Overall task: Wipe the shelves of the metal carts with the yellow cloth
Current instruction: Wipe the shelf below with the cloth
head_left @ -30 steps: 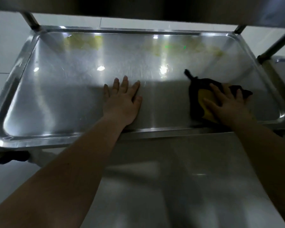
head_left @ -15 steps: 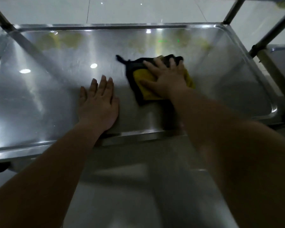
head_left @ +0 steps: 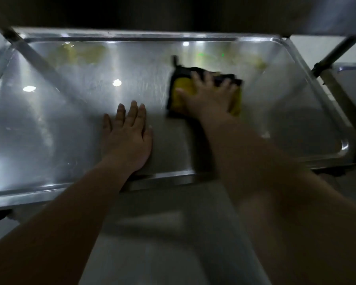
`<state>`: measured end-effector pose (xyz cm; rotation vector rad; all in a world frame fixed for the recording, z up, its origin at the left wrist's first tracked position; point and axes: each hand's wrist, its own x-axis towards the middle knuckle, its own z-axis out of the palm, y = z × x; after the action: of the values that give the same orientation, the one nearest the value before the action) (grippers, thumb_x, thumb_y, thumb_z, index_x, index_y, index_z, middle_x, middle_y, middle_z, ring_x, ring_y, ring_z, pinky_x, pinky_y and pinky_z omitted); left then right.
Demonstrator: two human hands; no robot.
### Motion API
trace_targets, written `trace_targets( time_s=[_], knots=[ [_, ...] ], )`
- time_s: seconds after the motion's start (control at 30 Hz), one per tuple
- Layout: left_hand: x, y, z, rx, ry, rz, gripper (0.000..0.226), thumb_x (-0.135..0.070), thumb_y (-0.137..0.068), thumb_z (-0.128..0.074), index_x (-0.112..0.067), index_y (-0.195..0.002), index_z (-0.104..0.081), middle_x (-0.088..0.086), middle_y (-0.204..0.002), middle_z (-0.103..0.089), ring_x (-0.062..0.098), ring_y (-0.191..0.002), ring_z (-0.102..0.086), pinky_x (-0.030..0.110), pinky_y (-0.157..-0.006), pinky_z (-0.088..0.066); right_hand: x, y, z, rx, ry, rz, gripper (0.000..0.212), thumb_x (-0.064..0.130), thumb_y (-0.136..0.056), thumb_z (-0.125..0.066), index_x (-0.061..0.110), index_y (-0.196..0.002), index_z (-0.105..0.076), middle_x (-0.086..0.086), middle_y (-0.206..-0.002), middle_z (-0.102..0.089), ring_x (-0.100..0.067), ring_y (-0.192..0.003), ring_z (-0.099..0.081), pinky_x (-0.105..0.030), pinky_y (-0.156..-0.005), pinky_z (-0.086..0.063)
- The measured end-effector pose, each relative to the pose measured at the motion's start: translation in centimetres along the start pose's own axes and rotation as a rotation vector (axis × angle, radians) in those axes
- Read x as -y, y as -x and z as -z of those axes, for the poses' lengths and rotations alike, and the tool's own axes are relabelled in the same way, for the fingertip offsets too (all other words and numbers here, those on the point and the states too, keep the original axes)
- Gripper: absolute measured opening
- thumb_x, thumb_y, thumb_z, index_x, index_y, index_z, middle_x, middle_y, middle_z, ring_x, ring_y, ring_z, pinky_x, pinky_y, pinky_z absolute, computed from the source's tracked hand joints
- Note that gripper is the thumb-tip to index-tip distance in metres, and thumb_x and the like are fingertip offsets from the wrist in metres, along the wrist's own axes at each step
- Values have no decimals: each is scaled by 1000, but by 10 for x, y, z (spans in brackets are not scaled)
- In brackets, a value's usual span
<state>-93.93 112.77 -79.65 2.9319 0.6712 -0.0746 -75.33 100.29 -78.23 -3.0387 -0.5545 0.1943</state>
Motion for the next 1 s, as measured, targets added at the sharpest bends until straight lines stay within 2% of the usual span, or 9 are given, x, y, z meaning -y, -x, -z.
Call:
trace_targets(
  time_s=[0.1,0.23,0.37,0.43,0.57,0.67,0.8,0.93,1.0],
  knots=[
    [6,2,-1,-26,22,-2,62,-46,-102,-15,-24,-158,-1,-1,-166,4,22,-152,6,50,-121,5,48,4,-5,18,48,261,76,81,-86,-20,47,-154,-7,6,-165,-5,-48,-147,2,-62,-115,8],
    [12,4,1,-17,37,-10,61,-46,-103,-17,-25,-158,0,-2,-166,6,19,-152,7,48,-122,6,1,-10,2,11,74,366,75,82,-86,-24,50,-152,-10,9,-165,-9,-41,-149,-3,-58,-118,6],
    [9,3,0,-18,47,-5,62,-47,-102,-15,-27,-158,1,-4,-165,8,18,-152,8,47,-121,6,-119,-16,14,-16,133,56,86,86,-77,-13,47,-153,-10,4,-163,-14,-44,-143,-18,-61,-116,-9],
    [7,3,0,-21,39,-5,61,-47,-102,-15,-26,-158,1,-4,-165,7,20,-152,8,49,-121,6,-165,0,19,4,58,-113,84,86,-80,-14,44,-153,-9,1,-163,-12,-45,-145,-13,-63,-115,-6],
    [3,6,1,-13,13,-10,61,-45,-103,-14,-25,-158,2,-3,-165,9,23,-152,9,51,-121,6,-143,23,16,41,-101,-268,79,81,-87,-20,43,-154,-6,1,-165,-2,-46,-147,3,-65,-115,6],
    [3,5,3,-5,9,-11,60,-43,-104,-14,-24,-158,3,-2,-165,9,24,-151,10,51,-121,7,-75,51,5,30,-20,-56,78,81,-87,-20,45,-154,-4,3,-165,-2,-46,-147,0,-63,-115,3],
    [8,6,2,-4,43,0,58,-41,-104,-13,-26,-158,0,-4,-165,8,21,-152,9,49,-120,8,-3,120,-18,46,50,247,78,83,-84,-16,50,-152,5,8,-165,7,-42,-148,10,-59,-116,12],
    [11,9,1,-6,70,-4,56,-41,-105,-14,-29,-158,0,-6,-165,8,18,-151,9,45,-120,10,-40,122,-16,27,16,344,82,89,-75,-9,57,-148,4,12,-165,2,-35,-150,8,-55,-117,14],
    [10,9,3,-6,67,-7,57,-42,-104,-14,-30,-158,0,-6,-165,7,18,-152,9,45,-120,10,-86,108,-10,4,37,295,85,90,-70,-5,57,-148,1,11,-165,-3,-35,-150,0,-55,-118,9]
  ],
)
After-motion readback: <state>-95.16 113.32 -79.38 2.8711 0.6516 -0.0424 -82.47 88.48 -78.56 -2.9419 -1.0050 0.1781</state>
